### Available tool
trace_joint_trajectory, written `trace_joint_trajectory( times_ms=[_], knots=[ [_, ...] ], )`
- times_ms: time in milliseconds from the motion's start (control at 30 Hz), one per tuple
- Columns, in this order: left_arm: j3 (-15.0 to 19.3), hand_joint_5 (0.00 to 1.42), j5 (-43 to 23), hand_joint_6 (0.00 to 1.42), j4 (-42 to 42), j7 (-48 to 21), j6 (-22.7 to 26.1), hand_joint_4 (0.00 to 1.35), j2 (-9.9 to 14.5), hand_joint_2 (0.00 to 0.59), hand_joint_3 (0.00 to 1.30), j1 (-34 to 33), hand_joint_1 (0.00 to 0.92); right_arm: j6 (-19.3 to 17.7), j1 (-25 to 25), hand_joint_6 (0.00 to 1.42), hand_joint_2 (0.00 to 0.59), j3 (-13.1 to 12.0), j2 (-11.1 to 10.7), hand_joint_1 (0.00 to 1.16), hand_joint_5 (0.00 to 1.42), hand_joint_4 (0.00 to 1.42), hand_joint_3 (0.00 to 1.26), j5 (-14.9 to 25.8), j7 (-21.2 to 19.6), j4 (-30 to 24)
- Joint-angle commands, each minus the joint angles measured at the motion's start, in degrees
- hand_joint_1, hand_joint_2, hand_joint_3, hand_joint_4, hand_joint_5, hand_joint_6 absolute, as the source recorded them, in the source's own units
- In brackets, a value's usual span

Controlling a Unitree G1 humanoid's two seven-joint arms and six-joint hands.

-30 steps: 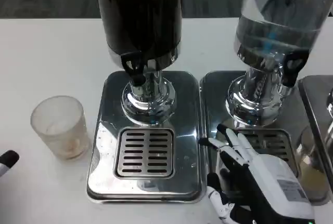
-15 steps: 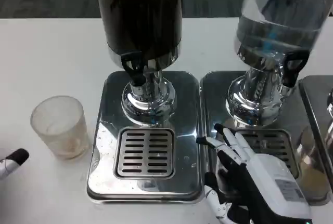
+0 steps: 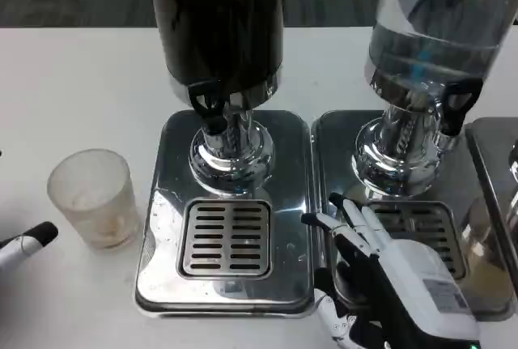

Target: Grasp the cup under the faucet to collect the drink, then remove the cup.

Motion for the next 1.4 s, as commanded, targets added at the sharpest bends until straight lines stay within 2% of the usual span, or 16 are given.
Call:
trace_joint_trajectory(
  times_ms=[33, 467, 1400],
  knots=[
    [-1.88, 0.00, 1.25, 0.04, 1.83, -0.46, -1.03, 0.00, 1.25, 0.001, 0.00, -1.63, 0.042, -0.07, 0.27, 0.14, 0.586, 0.09, 0.32, 0.55, 0.00, 0.01, 0.19, 0.39, -1.47, 0.31],
    [-3.42, 0.00, -0.10, 0.04, 8.12, -4.45, -5.11, 0.00, 1.34, 0.000, 0.00, -6.52, 0.029, 0.04, 0.35, 0.15, 0.586, 1.11, 0.93, 0.53, 0.00, 0.01, 0.19, 0.35, -2.52, 0.78],
    [-9.50, 0.00, 1.24, 0.05, 13.19, -7.08, -5.46, 0.00, 0.12, 0.006, 0.00, -14.14, 0.033, 0.14, -0.43, 0.18, 0.586, 1.68, 1.39, 0.51, 0.00, 0.01, 0.19, 0.64, -2.88, 1.59]
  ],
)
